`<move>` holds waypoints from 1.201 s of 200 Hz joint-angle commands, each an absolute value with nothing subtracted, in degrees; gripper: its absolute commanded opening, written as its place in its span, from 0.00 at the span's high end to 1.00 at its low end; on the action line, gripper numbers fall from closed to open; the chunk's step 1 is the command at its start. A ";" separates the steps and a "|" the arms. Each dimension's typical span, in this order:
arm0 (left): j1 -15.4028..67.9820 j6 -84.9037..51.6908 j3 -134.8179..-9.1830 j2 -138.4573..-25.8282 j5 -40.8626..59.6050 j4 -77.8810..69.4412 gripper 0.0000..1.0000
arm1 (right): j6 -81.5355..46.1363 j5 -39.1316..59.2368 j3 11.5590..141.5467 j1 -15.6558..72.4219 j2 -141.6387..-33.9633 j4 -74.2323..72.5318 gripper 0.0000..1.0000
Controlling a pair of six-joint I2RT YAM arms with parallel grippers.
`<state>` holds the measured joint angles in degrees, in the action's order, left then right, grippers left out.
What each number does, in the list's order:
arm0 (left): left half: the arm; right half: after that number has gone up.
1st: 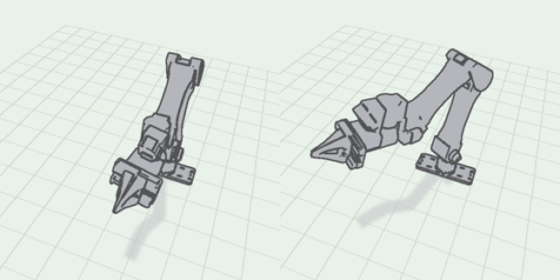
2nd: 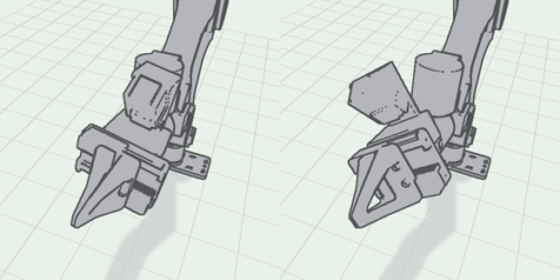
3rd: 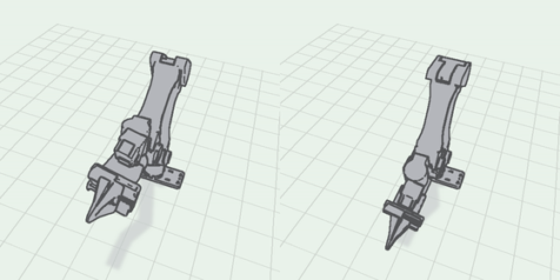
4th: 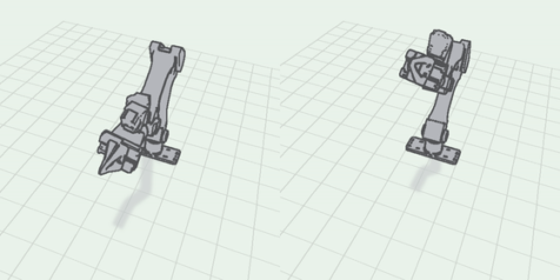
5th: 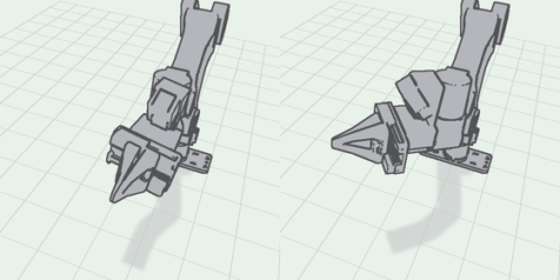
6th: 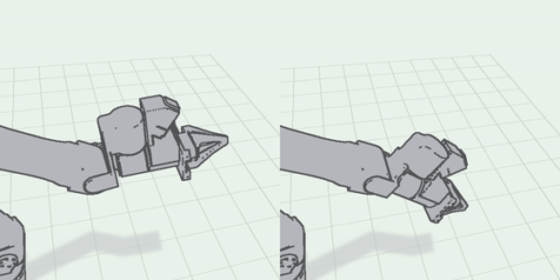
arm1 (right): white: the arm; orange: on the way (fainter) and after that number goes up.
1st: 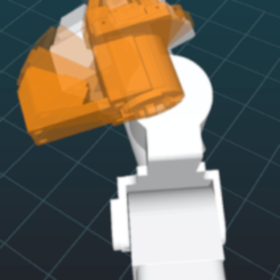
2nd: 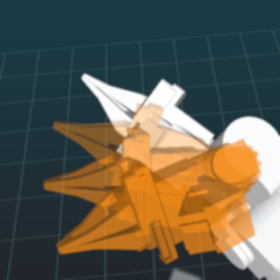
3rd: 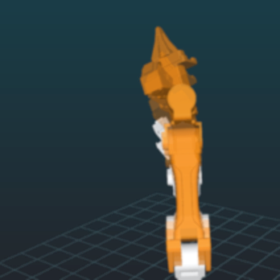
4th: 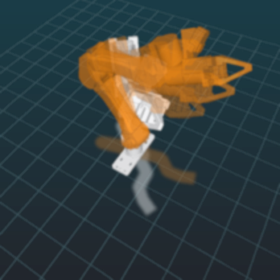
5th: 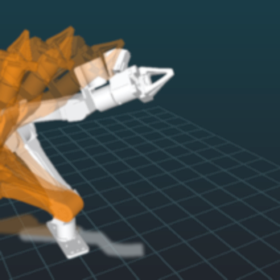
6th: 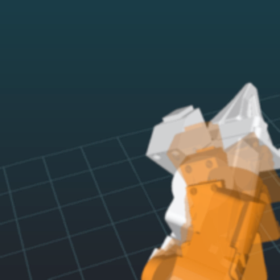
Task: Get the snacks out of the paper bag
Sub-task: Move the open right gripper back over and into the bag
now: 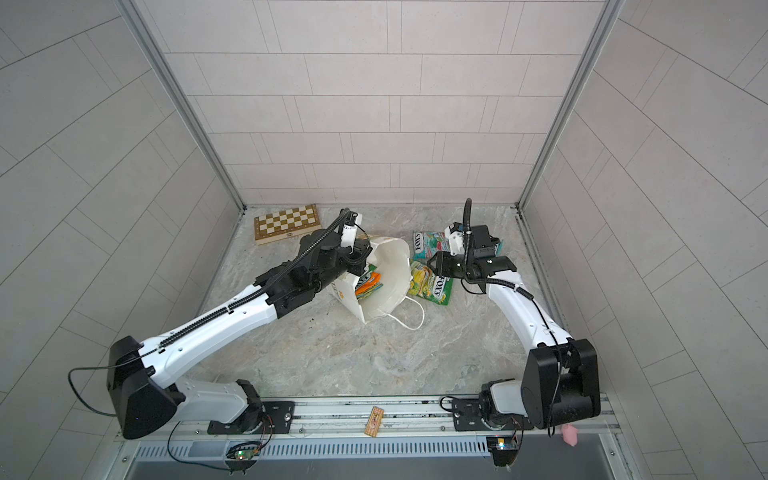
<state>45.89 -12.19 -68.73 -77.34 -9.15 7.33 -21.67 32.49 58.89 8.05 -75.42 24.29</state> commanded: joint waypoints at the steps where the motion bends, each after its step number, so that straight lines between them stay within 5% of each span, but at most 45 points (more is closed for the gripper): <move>1: 46.14 -12.39 -68.87 -75.75 -9.06 7.39 1.00 | -23.84 41.21 58.42 11.15 -73.16 23.26 0.54; 126: 46.16 -12.57 -68.86 -75.57 -9.21 7.39 1.00 | -33.24 38.90 56.06 32.27 -75.48 10.76 0.62; 240: 46.17 -12.66 -68.84 -75.01 -9.01 7.34 1.00 | -41.86 29.77 57.61 36.70 -87.31 2.77 0.67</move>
